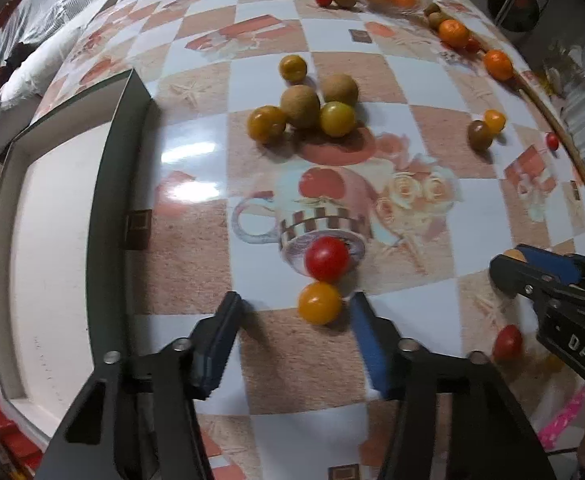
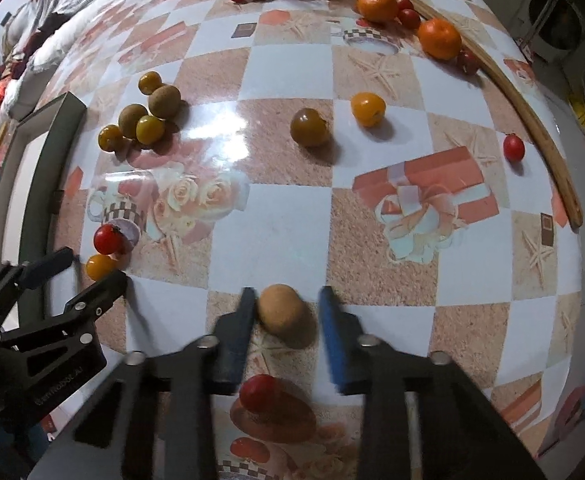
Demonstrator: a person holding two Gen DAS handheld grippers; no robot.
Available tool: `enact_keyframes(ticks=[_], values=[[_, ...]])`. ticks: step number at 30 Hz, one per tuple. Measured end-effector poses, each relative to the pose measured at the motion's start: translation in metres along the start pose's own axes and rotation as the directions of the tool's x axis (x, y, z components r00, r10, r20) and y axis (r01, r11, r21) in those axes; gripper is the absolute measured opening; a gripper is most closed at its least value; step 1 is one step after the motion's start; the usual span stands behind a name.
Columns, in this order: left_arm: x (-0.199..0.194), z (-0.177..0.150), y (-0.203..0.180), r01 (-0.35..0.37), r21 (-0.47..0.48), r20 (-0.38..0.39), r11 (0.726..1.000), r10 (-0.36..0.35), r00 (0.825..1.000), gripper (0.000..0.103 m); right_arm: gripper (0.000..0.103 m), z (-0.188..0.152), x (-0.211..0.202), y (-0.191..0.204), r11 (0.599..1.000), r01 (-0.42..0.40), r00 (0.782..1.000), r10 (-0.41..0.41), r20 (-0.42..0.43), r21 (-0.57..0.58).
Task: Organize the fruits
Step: 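Grasp the yellow cherry tomato with the left tool while the right tool grasps a kiwi, then carry both fruits to the white tray and open both tools to release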
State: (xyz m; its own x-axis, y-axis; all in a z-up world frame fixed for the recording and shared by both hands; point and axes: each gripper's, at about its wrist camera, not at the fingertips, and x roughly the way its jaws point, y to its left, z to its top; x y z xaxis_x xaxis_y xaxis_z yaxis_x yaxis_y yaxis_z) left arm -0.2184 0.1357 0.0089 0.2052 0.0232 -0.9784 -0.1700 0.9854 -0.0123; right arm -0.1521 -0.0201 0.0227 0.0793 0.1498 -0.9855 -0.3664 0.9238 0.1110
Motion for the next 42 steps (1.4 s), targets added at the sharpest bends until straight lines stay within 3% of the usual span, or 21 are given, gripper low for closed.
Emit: enact_keyframes(ticks=[1,3,11,23,30,42], values=[[-0.001,0.0,-0.001,0.005,0.005,0.005,1.0,-0.005,1.0,0.044,0.026,0.0,0.0,0.0,1.0,-0.008,1.0,0.008,0.001,0.009],[-0.003,0.001,-0.005,0.017,0.01,0.012,1.0,-0.017,1.0,0.022,0.026,0.0,-0.001,-0.002,0.999,-0.022,1.0,0.022,0.001,0.024],[-0.016,0.002,0.012,0.069,-0.041,0.009,0.997,-0.069,0.998,0.022,0.026,0.001,-0.013,-0.018,0.994,-0.086,0.996,0.085,0.006,0.068],[-0.051,0.009,0.036,0.092,-0.092,0.073,0.992,-0.085,0.994,0.022,0.026,0.015,-0.027,0.011,0.991,-0.13,0.991,0.129,0.027,0.018],[-0.072,0.003,0.085,0.073,-0.193,0.115,0.979,-0.052,0.992,0.022,0.026,0.035,-0.035,0.057,0.982,-0.172,0.984,0.174,0.028,-0.082],[-0.069,-0.013,0.194,-0.047,-0.364,0.133,0.93,0.102,0.986,0.022,0.026,0.076,-0.026,0.183,0.925,-0.266,0.961,0.278,0.004,-0.273]])
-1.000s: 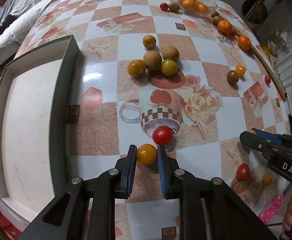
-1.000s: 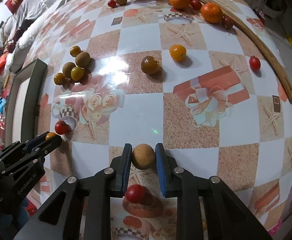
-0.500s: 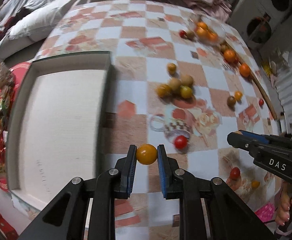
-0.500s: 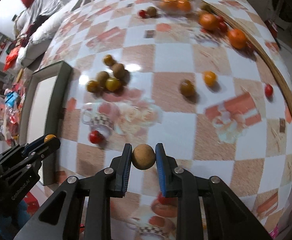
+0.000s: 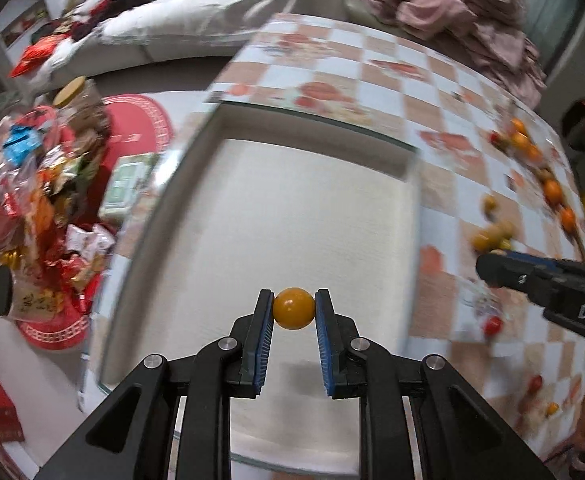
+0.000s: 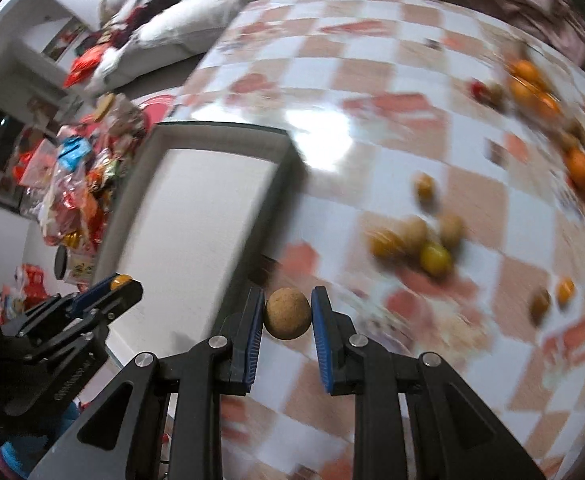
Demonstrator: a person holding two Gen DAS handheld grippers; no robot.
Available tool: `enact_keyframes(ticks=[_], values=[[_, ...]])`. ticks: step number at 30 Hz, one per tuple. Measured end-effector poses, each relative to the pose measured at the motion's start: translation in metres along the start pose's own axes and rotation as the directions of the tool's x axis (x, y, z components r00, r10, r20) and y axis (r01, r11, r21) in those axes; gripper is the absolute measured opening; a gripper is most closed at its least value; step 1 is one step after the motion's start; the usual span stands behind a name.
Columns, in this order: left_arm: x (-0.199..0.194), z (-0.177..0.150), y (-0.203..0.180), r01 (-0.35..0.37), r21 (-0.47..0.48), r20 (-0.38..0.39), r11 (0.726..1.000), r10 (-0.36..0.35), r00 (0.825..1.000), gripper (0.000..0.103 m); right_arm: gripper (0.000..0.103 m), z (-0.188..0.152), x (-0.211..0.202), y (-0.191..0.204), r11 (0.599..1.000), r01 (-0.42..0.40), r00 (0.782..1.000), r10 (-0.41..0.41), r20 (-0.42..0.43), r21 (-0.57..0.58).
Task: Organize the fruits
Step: 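Carry both fruits to the white tray and open both tools to release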
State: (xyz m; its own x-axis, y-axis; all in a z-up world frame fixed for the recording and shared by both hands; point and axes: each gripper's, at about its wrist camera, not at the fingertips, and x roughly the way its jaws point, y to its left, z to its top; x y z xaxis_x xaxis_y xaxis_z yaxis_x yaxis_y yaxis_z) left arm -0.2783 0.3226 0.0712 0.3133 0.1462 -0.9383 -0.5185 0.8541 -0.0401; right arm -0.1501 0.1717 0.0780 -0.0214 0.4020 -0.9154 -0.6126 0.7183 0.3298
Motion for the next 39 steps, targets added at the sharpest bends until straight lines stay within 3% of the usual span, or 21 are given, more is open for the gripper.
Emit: enact_keyframes(ticks=[5,12,22,24,25,26,27,29,37,39], values=[[0.025,0.015,0.029,-0.035,-0.047,-0.003,0.998,0.035,0.999,0.022,0.026,0.032,0.032,0.032,0.999,-0.015,1.0,0.014,-0.011,-0.05],[0.055,0.034,0.044,-0.05,-0.041,0.002,0.998,0.05,0.999,0.022,0.026,0.062,0.076,0.05,0.995,0.03,0.999,-0.034,-0.038,-0.093],[0.072,0.039,0.043,-0.071,-0.019,-0.014,0.997,0.071,0.997,0.023,0.026,0.066,0.097,0.056,0.983,0.096,0.994,-0.101,-0.029,-0.154],[0.074,0.038,0.042,-0.072,-0.013,-0.019,0.997,0.071,0.997,0.029,0.027,0.066,0.098,0.056,0.981,0.098,0.994,-0.104,-0.029,-0.167],[0.074,0.038,0.041,-0.082,-0.005,-0.014,0.997,0.082,0.997,0.037,0.028,0.066,0.098,0.056,0.982,0.091,0.995,-0.098,-0.03,-0.168],[0.073,0.037,0.041,-0.088,0.0,-0.01,0.996,0.088,0.996,0.066,0.032,0.066,0.098,0.056,0.982,0.084,0.995,-0.09,-0.032,-0.167],[0.07,0.036,0.04,-0.102,0.0,0.011,0.995,0.102,0.995,0.081,0.034,0.067,0.098,0.056,0.984,0.074,0.996,-0.08,-0.034,-0.165],[0.065,0.036,0.039,-0.112,0.011,0.044,0.994,0.111,0.993,0.081,0.056,0.068,0.097,0.055,0.985,0.068,0.997,-0.075,-0.036,-0.158],[0.06,0.034,0.034,-0.117,0.044,0.006,0.992,0.117,0.993,0.081,0.08,0.068,0.071,0.048,0.996,-0.004,1.0,0.005,0.01,-0.085],[0.057,0.033,0.028,-0.119,0.058,-0.001,0.991,0.119,0.993,0.081,0.08,0.065,0.06,0.044,0.998,-0.013,0.999,0.015,0.031,-0.067]])
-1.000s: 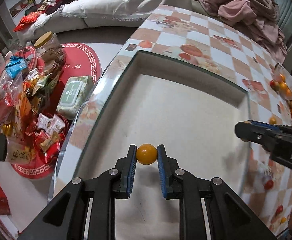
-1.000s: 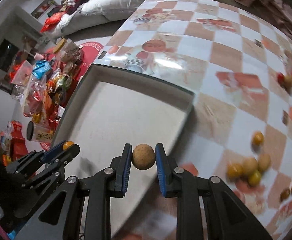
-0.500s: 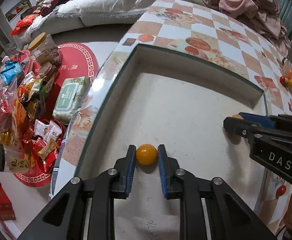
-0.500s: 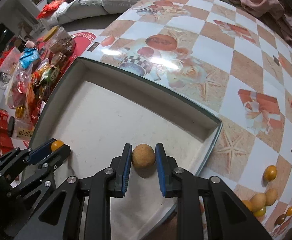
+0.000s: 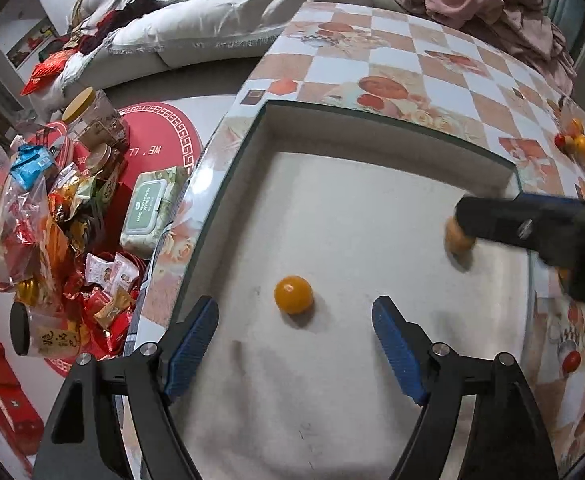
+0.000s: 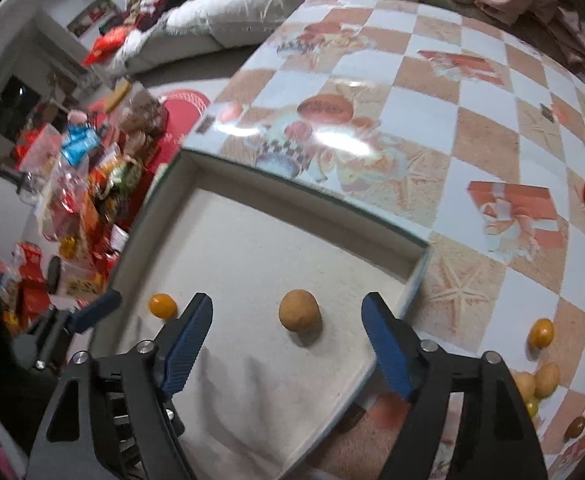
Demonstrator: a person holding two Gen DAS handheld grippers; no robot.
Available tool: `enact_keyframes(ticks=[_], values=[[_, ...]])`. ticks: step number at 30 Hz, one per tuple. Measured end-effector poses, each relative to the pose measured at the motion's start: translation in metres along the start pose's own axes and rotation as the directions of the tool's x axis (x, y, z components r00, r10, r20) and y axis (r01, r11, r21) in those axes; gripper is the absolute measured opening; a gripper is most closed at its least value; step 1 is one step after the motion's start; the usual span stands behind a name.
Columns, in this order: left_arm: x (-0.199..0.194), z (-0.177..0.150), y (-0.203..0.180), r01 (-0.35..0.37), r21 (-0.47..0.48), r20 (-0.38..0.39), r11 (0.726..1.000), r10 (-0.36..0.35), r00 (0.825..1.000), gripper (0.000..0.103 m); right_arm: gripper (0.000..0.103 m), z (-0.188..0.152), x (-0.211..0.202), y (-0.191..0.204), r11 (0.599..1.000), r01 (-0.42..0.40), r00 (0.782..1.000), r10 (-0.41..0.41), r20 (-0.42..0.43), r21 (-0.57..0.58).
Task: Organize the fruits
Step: 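Carry both fruits to the white tray and open both tools to release, then return both tools to the table and grasp red cherry tomatoes with each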
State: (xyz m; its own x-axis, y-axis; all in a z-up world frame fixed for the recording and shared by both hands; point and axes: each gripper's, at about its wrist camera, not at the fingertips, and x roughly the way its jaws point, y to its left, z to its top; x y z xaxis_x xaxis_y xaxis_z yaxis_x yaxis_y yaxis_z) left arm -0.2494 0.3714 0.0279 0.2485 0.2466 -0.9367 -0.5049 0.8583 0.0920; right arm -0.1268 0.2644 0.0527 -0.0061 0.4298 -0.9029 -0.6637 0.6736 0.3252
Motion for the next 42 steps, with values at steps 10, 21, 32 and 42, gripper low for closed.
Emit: enact_keyframes(ticks=[10,21,32,42], values=[[-0.033,-0.008,-0.055,0.041,0.124,0.007,0.991,-0.042,0.999,0.081,0.08,-0.036,-0.057,-0.054,0.988,0.043,0.997,-0.052,0.059,0.15],[-0.063,-0.019,-0.141,0.125,0.258,0.001,0.958,-0.129,0.992,0.081,0.08,-0.122,-0.107,-0.13,0.94,0.153,0.986,-0.167,0.02,0.304],[-0.064,-0.037,-0.209,0.22,0.335,-0.066,0.916,-0.211,0.975,0.081,0.08,-0.213,-0.125,-0.163,0.891,0.246,0.969,-0.234,-0.077,0.383],[-0.035,-0.052,-0.24,0.203,0.378,-0.109,0.903,-0.174,0.979,0.081,0.08,-0.247,-0.118,-0.164,0.884,0.275,0.961,-0.255,-0.105,0.378]])
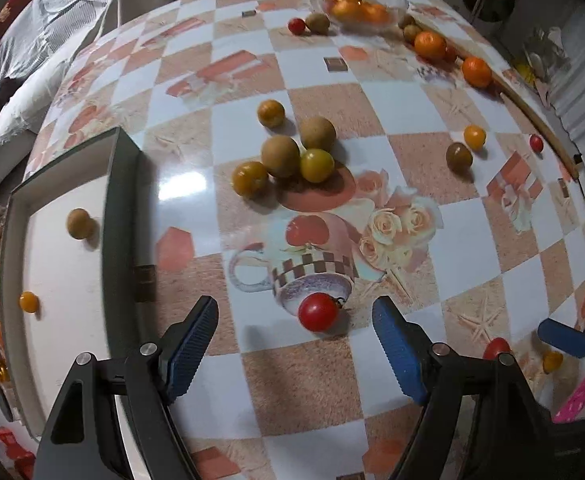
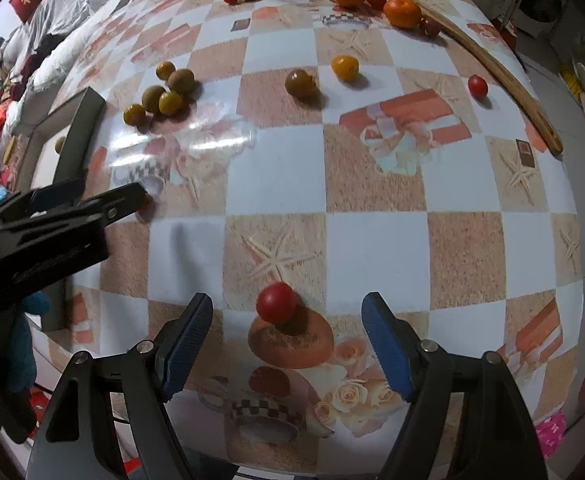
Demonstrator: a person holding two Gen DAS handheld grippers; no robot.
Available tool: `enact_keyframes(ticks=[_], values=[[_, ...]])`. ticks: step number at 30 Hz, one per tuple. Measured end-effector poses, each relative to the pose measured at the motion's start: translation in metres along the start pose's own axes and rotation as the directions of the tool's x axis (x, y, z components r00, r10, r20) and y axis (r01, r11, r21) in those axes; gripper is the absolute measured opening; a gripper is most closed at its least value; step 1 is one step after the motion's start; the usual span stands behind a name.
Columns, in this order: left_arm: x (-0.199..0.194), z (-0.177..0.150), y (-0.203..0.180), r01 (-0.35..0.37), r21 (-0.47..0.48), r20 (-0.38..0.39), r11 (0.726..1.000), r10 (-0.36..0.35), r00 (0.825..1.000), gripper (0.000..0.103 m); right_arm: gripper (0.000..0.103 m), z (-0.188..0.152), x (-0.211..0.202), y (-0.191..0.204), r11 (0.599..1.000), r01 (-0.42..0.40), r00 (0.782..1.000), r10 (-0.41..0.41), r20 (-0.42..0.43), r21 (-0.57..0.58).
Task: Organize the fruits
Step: 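Return both tools to the table and grasp red cherry tomatoes with each, then carry both red tomatoes to the white tray and open both tools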
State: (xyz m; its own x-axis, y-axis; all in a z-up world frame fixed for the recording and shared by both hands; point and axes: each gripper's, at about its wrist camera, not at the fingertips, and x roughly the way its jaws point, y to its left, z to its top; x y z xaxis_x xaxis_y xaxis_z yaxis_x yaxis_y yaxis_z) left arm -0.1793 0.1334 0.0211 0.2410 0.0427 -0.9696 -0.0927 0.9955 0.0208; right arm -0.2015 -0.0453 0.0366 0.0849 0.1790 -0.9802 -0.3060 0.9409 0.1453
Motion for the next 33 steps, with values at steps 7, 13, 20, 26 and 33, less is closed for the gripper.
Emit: enact_keyframes(ticks=[7,13,20,26,33], values=[[0.011,0.001,-0.006,-0.021,0.001,-0.02,1.0,0.021,1.0,0.081,0.08,-0.006,0.01,0.005,0.999,0.027,1.0,-0.027,-0.002,-0.035],[0.016,-0.001,-0.011,-0.044,-0.002,-0.042,0.999,0.044,0.998,0.079,0.07,-0.008,0.018,0.014,0.996,0.067,0.998,-0.068,-0.006,-0.065],[0.011,-0.004,-0.023,0.023,0.004,-0.043,1.0,-0.023,0.999,0.04,0.044,-0.012,0.017,0.02,0.987,0.126,0.992,-0.125,0.014,-0.103],[0.007,-0.007,-0.021,0.096,-0.009,-0.043,0.995,-0.096,0.994,0.022,0.023,-0.012,0.012,0.008,0.996,0.054,0.999,-0.053,0.005,-0.072],[-0.008,-0.011,0.003,0.146,-0.078,-0.035,0.986,-0.149,0.988,0.022,0.023,0.002,-0.001,-0.019,0.998,-0.055,0.998,0.054,0.014,0.04]])
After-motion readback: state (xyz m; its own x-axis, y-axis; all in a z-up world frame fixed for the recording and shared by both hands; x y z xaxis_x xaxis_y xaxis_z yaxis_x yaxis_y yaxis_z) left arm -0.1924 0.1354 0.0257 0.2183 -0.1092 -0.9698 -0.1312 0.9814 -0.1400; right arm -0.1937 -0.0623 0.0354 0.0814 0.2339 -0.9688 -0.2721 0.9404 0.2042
